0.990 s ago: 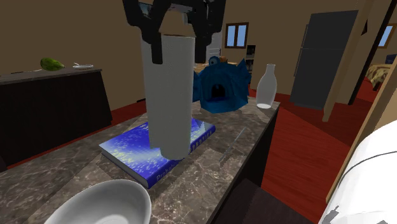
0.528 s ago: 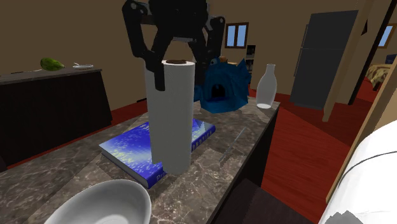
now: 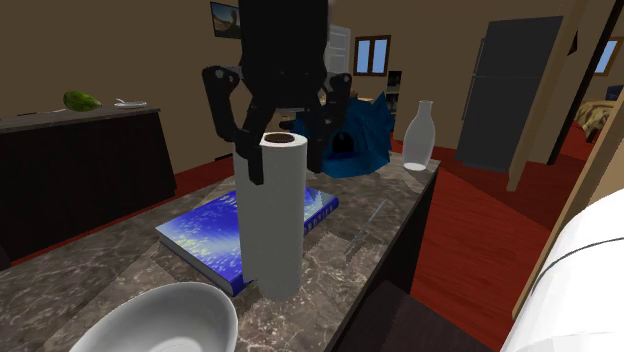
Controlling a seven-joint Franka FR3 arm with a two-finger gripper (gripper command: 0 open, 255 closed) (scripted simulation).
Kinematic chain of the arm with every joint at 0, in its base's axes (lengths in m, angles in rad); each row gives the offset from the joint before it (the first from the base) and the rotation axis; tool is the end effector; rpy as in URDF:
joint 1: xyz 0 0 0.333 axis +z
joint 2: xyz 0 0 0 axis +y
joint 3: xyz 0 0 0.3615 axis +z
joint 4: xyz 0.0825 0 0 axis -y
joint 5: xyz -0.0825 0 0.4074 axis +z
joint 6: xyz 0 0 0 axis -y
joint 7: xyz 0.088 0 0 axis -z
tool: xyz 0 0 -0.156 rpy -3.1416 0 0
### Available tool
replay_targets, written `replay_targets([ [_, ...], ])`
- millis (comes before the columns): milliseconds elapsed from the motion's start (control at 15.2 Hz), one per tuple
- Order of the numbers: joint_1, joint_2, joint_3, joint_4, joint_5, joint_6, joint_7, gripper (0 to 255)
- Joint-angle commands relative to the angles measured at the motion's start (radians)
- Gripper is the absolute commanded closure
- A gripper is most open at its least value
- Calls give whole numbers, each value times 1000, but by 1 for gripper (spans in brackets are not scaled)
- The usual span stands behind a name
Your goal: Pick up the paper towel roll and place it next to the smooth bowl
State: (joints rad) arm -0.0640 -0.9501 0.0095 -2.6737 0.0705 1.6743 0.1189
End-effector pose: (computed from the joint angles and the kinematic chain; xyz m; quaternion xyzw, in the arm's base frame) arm 0.2496 -0.0032 0.4700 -0.9949 0.0931 0.0256 0.0303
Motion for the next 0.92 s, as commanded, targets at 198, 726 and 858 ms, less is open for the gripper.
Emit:
replay_targets([
  [198,0,-2,2,-70,2,69,-4,255],
  [726,2,10,4,-172,7,183,-10,255],
  [858,2,16,5,-195,8,211,-12,255],
])
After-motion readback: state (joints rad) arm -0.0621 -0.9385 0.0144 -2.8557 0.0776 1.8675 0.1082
